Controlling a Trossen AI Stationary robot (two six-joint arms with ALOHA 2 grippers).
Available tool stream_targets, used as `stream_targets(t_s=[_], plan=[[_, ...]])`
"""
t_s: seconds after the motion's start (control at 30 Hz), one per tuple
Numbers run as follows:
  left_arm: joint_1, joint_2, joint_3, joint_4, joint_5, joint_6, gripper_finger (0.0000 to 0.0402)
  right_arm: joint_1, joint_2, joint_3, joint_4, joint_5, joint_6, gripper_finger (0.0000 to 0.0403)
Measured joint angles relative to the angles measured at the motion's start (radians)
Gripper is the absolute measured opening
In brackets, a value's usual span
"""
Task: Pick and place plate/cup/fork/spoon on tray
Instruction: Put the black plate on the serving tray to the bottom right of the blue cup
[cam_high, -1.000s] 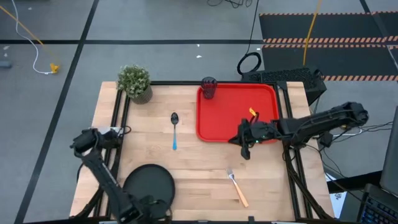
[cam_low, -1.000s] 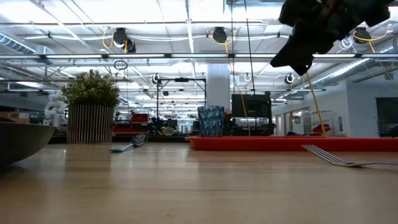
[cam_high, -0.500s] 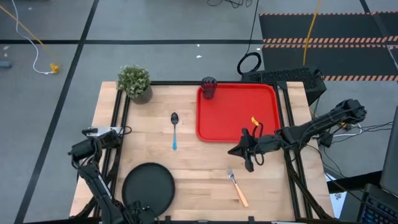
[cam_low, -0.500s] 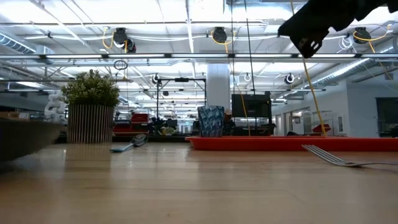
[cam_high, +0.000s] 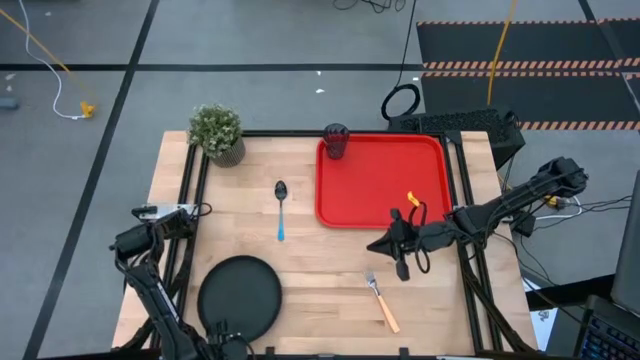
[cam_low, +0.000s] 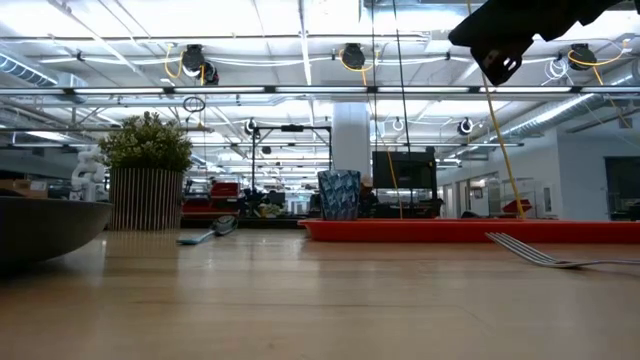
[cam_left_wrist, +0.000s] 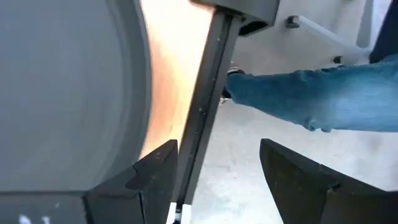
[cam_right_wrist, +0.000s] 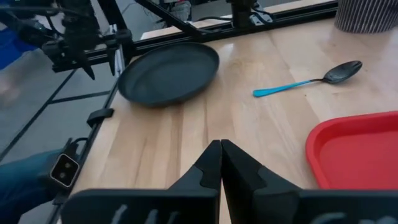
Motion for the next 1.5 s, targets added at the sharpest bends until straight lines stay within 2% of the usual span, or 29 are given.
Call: stream_targets(t_s=[0.2,0.43,0.57,0.83,0.93,1.07,1.2,1.33,1.4,1.5], plan=[[0.006,-0.001,0.048,-0.124,-0.075,0.060,0.0193,0.000,0.000,0.000,0.000,0.002,-0.022,0.0000],[-0.002,0.001,-0.021,-0.124,-0.093,0.095,0.0150,0.000,0.000,0.000,0.000,0.002,-0.045,0.0000],[-0.002,0.001,-0.042,-0.123,-0.113,0.097,0.0157,0.000,0.000,0.000,0.000,0.002,-0.045,0.0000],[-0.003,0.001,-0.095,-0.076,-0.119,0.125,0.0214,0.000,0.000,0.000,-0.001,0.002,-0.045,0.0000],[-0.004,0.002,-0.121,-0.024,-0.119,0.159,0.0214,0.000,0.000,0.000,-0.001,0.002,-0.045,0.0000],[-0.003,0.002,-0.143,0.011,-0.120,0.208,0.0178,0.000,0.000,0.000,-0.001,0.002,-0.049,0.0000],[-0.001,0.002,-0.144,-0.002,-0.135,0.267,0.0107,0.000,0.000,0.000,0.003,0.003,-0.065,0.0000],[0.013,0.001,-0.143,-0.011,-0.146,0.335,0.0028,0.013,0.000,0.000,0.045,0.024,-0.156,0.0000],[0.029,0.000,-0.134,-0.036,-0.157,0.359,0.0013,0.019,0.001,0.007,0.065,0.024,-0.210,0.0000],[0.056,0.001,-0.108,-0.115,-0.162,0.397,0.0017,0.019,0.019,0.051,0.071,0.024,-0.281,0.0001]])
